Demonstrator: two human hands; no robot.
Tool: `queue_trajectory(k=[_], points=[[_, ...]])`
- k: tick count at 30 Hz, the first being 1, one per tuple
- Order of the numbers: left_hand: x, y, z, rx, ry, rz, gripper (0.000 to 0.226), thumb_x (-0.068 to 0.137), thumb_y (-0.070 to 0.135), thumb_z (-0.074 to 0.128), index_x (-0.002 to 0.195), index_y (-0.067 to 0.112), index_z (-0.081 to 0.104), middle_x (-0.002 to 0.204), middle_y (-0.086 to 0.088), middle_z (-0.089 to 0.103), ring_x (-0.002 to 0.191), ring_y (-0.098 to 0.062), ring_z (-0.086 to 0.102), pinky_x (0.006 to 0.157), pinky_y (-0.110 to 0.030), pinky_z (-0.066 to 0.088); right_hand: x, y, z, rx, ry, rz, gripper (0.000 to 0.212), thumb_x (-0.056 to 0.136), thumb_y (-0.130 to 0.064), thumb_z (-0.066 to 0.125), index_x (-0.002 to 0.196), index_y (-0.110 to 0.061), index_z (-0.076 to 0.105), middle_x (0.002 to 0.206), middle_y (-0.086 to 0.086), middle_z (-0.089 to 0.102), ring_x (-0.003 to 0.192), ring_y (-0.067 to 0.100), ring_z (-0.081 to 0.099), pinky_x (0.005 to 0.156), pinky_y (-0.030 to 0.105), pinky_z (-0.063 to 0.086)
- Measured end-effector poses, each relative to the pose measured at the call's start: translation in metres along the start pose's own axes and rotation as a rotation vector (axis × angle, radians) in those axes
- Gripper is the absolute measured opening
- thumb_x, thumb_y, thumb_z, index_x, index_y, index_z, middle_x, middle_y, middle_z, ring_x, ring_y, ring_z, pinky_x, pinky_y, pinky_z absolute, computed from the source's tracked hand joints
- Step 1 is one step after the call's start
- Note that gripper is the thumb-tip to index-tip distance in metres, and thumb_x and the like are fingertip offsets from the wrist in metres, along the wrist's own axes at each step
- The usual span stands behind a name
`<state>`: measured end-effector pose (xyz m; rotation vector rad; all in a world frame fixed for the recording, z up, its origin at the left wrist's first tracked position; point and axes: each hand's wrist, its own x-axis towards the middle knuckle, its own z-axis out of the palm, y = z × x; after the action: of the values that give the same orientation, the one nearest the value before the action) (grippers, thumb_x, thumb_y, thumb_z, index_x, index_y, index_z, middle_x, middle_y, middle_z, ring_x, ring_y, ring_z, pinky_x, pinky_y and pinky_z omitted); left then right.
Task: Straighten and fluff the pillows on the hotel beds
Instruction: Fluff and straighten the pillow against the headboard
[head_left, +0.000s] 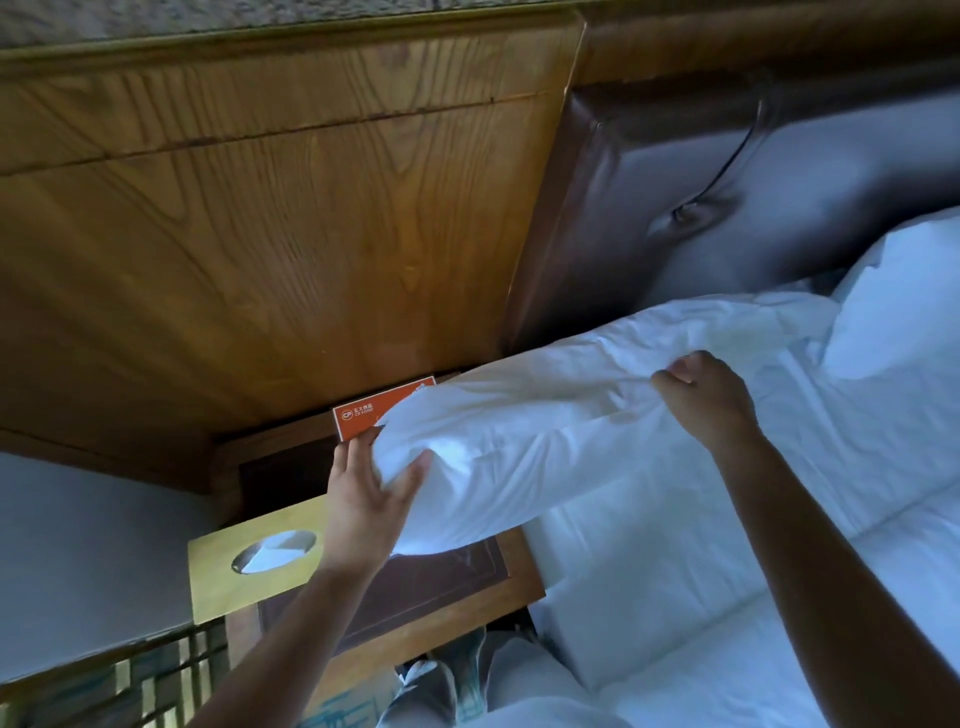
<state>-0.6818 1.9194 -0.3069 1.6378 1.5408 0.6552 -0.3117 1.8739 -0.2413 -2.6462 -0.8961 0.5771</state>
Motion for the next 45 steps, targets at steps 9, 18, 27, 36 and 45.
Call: queue_trajectory(k=[9, 18, 27, 36, 45], points=[[-0.060, -0.008, -0.004, -0.189, -0.091, 0.092, 0.059, 0.084, 0.083, 0.052, 0.130, 0.047, 0.045, 0.132, 0.021, 0.046, 0.134, -0.001, 0.046, 0.115, -0.026, 0.039, -0.010, 0.011, 0.058, 0.613, -0.202, 0.558, 0.093, 0.069, -0.086, 0.060, 0.135, -0.020, 0.058, 0.127, 0.006, 0.060, 0.111, 0.036, 0.060, 0.085, 0.052, 0.055], [-0.070, -0.030, -0.009, -0.155, -0.140, 0.432, 0.060, 0.093, 0.043, 0.072, 0.147, 0.026, 0.053, 0.170, 0.004, 0.026, 0.158, -0.026, 0.025, 0.121, -0.060, 0.033, 0.002, 0.015, 0.073, 0.203, -0.212, 0.311, 0.062, 0.095, -0.063, 0.045, 0.107, -0.008, 0.070, 0.087, 0.009, 0.069, 0.075, 0.031, 0.070, 0.069, 0.035, 0.059], [-0.040, -0.024, 0.030, -0.048, -0.031, 0.491, 0.089, 0.092, 0.047, 0.072, 0.160, 0.012, 0.026, 0.173, -0.018, -0.001, 0.160, -0.040, 0.012, 0.118, -0.066, 0.034, 0.031, 0.014, 0.104, -0.002, 0.098, 0.115, 0.058, 0.105, -0.046, 0.035, 0.119, 0.003, 0.065, 0.121, 0.027, 0.067, 0.113, 0.045, 0.062, 0.090, 0.044, 0.049], [-0.033, -0.021, 0.065, 0.001, 0.023, 0.350, 0.091, 0.090, 0.063, 0.065, 0.162, 0.027, 0.023, 0.174, -0.009, 0.005, 0.162, -0.031, 0.010, 0.118, -0.066, 0.034, 0.058, 0.036, 0.099, 0.199, 0.120, 0.027, 0.042, 0.102, -0.036, 0.046, 0.111, 0.002, 0.063, 0.111, 0.025, 0.069, 0.108, 0.044, 0.063, 0.091, 0.044, 0.050], [-0.039, -0.009, 0.074, 0.085, -0.023, 0.338, 0.096, 0.092, 0.060, 0.063, 0.160, 0.009, 0.018, 0.173, -0.017, 0.009, 0.162, -0.031, 0.009, 0.129, -0.039, 0.022, 0.082, 0.045, 0.082, 0.589, 0.083, 0.038, 0.026, 0.090, -0.030, 0.059, 0.067, -0.028, 0.048, 0.077, 0.007, 0.061, 0.071, 0.031, 0.062, 0.076, 0.048, 0.055]])
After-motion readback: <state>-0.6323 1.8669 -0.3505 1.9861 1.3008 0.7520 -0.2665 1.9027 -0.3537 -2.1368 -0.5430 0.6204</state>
